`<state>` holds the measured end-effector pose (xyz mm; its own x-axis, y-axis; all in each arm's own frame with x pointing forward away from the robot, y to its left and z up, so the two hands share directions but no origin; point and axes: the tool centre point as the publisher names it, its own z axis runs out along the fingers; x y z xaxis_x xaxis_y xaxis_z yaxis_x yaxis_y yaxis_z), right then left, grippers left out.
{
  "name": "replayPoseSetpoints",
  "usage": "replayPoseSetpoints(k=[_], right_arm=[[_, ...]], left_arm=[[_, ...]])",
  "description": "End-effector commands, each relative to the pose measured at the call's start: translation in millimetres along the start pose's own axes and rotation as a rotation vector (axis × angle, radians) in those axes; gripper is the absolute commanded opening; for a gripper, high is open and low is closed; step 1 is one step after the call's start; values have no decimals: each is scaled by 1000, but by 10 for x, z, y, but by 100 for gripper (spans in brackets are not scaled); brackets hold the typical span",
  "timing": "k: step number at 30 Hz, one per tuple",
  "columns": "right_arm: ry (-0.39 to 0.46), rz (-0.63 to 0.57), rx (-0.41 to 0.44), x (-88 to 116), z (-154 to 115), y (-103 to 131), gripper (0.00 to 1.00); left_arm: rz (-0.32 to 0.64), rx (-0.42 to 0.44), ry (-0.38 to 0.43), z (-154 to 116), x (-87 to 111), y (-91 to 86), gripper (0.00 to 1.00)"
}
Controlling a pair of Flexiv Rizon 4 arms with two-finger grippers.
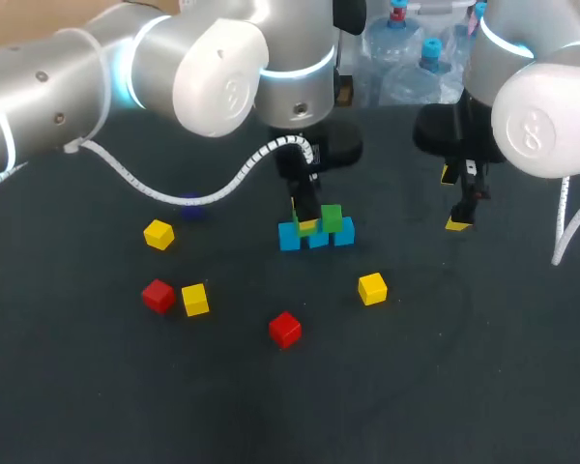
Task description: Place the blue cubes, place green cubes on the blue cubes, place the yellow cubes on the green cubes, then place the red cubes on the yellow cubes, and place purple cube on the red cubes.
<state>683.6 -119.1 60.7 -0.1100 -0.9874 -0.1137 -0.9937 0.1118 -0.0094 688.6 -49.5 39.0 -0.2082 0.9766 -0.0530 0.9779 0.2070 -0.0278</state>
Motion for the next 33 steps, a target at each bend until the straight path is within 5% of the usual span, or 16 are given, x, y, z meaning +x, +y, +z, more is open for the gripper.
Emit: replayPoseSetpoints(k=[1, 24, 30, 33], right_arm=[[-2, 0, 1, 7, 0, 4, 100], [-2, 0, 1, 7, 0, 4, 100], [-2, 0, 1, 7, 0, 4, 100], [-2, 0, 1, 7, 0, 4, 100]], left_arm=[[5, 4, 4, 4, -25, 37, 0], [-2, 10, 7, 32, -7, 31, 10], [-3, 13, 5, 44, -6, 35, 27], [-4, 13, 1, 44, -6, 36, 56]])
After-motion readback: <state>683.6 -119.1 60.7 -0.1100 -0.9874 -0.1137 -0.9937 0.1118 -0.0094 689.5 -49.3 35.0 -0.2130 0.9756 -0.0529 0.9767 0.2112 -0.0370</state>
